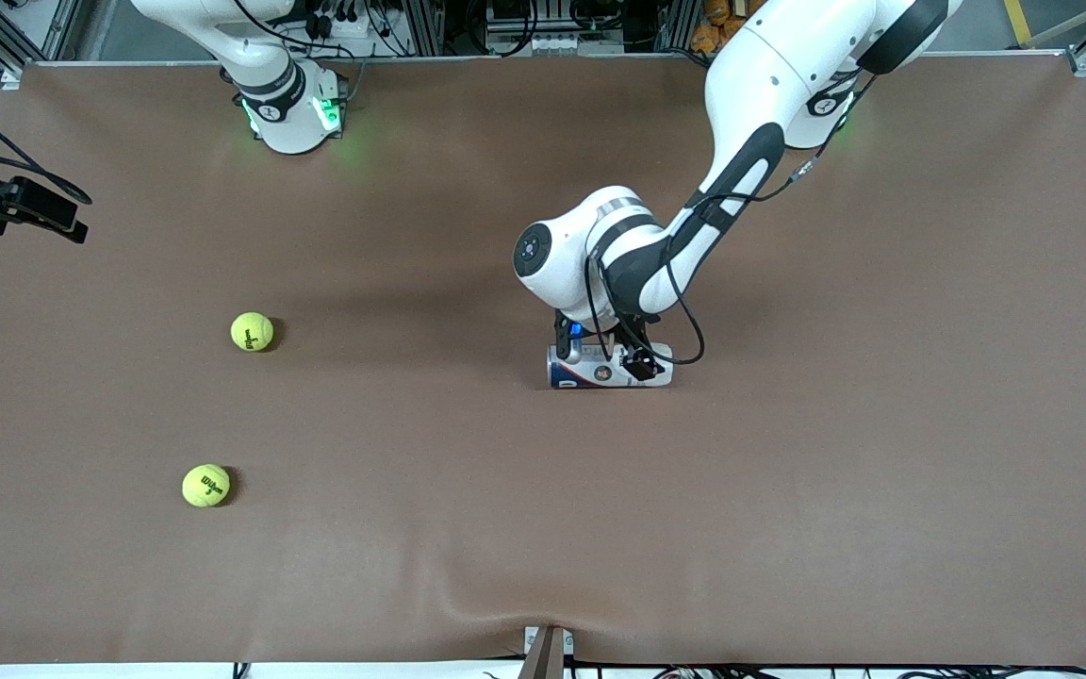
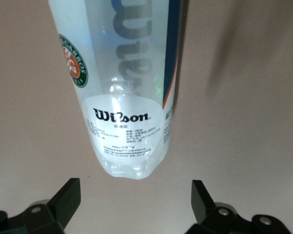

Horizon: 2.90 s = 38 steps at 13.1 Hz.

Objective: Insert tennis ball vertically with right arm
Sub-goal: 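Grasp the clear Wilson tube with the left gripper, then lift the tube upright with the left gripper while the right gripper reaches out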

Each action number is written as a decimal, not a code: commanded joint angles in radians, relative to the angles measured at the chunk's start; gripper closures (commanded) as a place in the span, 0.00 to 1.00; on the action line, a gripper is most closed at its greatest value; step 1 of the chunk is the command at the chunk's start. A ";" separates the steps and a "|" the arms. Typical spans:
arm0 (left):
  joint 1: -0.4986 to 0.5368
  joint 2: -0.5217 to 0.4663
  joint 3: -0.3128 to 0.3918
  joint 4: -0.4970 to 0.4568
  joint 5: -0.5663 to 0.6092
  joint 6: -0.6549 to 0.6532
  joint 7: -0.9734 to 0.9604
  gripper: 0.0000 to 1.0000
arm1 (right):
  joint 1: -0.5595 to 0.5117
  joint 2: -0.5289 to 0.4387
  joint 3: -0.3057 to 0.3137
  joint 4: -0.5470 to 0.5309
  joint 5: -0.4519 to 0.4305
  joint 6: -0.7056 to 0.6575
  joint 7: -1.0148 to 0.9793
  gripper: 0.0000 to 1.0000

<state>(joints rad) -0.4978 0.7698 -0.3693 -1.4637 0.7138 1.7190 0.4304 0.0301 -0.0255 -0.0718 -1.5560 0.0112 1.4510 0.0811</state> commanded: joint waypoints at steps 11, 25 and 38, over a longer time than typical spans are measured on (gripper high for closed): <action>0.010 0.068 0.003 0.042 0.015 0.076 -0.001 0.00 | 0.002 -0.008 0.000 -0.012 0.001 -0.004 0.020 0.00; -0.002 0.111 0.030 0.048 0.010 0.079 -0.061 0.00 | 0.005 0.006 0.000 -0.016 0.001 0.002 0.020 0.00; -0.002 0.097 0.023 0.048 0.015 0.077 -0.053 0.21 | 0.005 0.016 0.000 -0.013 -0.002 0.048 0.008 0.00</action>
<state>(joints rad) -0.4918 0.8712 -0.3468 -1.4260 0.7139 1.7989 0.3837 0.0309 -0.0138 -0.0719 -1.5667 0.0112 1.4850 0.0853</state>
